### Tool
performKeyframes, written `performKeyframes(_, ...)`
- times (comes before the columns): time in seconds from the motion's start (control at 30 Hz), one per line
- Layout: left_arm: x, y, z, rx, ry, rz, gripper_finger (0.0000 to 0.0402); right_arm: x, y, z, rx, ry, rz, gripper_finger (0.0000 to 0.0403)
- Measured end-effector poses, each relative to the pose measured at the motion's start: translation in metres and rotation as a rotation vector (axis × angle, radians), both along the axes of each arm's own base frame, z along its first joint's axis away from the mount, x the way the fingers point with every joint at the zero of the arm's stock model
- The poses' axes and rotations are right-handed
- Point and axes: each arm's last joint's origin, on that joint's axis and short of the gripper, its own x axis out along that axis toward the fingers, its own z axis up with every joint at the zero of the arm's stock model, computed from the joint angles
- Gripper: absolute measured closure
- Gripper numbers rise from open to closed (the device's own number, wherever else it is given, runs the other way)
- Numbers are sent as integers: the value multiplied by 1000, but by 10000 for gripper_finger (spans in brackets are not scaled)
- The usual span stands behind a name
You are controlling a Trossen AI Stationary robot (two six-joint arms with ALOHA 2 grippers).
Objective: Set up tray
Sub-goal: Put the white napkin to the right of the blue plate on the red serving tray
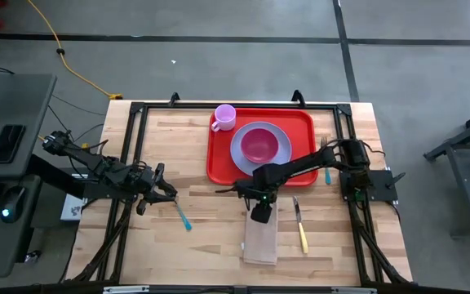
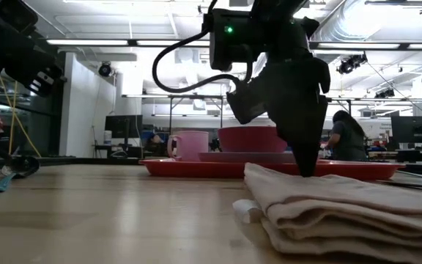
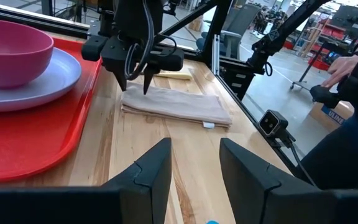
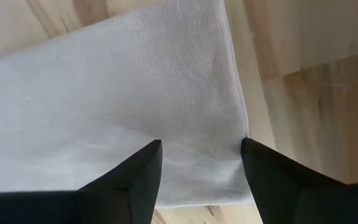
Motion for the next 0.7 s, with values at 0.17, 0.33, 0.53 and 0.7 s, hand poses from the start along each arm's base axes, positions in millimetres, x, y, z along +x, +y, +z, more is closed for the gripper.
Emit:
performKeyframes(0.17, 0, 0, 0, 0, 0, 0, 236, 0, -2, 0, 29, 10, -5, 202)
performKeyframes(0.33, 0, 0, 0, 0, 0, 1, 236, -1, -2, 0, 32, 11, -4, 203)
performKeyframes(0.53, 0, 0, 0, -1, -1, 1, 236, -1, -2, 3, 32, 20, -5, 205)
performKeyframes(0.7, 0, 0, 0, -1, -1, 1, 236, 2, -2, 10, 15, 14, -3, 206)
